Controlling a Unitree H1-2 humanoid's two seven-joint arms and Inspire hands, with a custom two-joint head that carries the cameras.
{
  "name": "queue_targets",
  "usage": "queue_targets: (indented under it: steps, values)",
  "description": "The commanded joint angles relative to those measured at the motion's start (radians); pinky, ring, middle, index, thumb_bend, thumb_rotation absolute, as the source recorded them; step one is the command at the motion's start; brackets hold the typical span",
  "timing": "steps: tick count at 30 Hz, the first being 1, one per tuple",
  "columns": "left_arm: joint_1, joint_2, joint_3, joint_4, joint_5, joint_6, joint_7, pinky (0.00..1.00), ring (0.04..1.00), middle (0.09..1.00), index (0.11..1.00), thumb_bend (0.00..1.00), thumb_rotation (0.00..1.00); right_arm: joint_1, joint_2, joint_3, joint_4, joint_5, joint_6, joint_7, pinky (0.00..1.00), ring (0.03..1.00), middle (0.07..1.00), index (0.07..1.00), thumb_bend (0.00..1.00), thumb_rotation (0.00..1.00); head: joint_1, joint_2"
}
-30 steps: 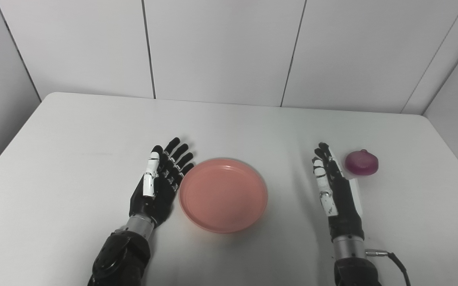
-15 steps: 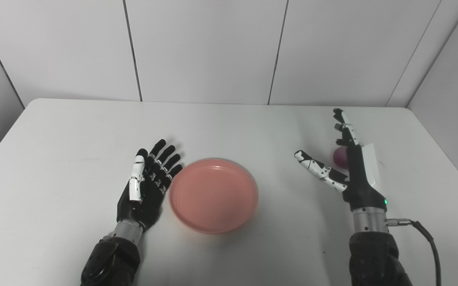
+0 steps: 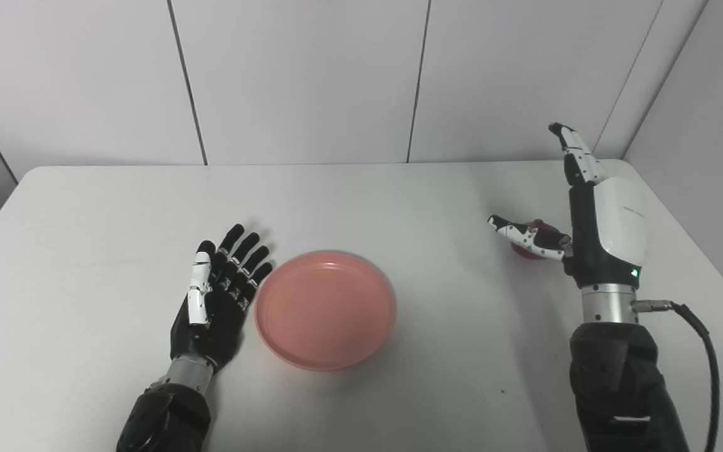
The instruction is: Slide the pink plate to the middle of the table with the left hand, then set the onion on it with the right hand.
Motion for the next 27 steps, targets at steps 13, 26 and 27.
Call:
queue_targets:
  steps: [13,26,27]
  values:
    - [0.004,0.013,0.006,0.003,-0.005,0.012,0.006,0.92,0.908,0.920,0.906,0.41,1.00,-0.062,-0.092,-0.042,0.032,-0.052,0.143,0.176,0.71,0.859,0.908,0.914,0.96,0.34,-0.004,0.002]
    - [0.013,0.015,0.008,0.012,-0.002,0.002,0.003,0.91,0.910,0.918,0.901,0.41,1.00,-0.078,-0.129,-0.029,0.113,-0.066,0.195,0.226,0.68,0.822,0.891,0.902,0.99,0.40,-0.007,-0.003]
    - [0.014,0.015,0.007,0.012,-0.001,0.000,0.003,0.91,0.910,0.918,0.901,0.41,1.00,-0.080,-0.130,-0.028,0.120,-0.065,0.203,0.231,0.68,0.820,0.889,0.902,0.98,0.40,-0.007,-0.003]
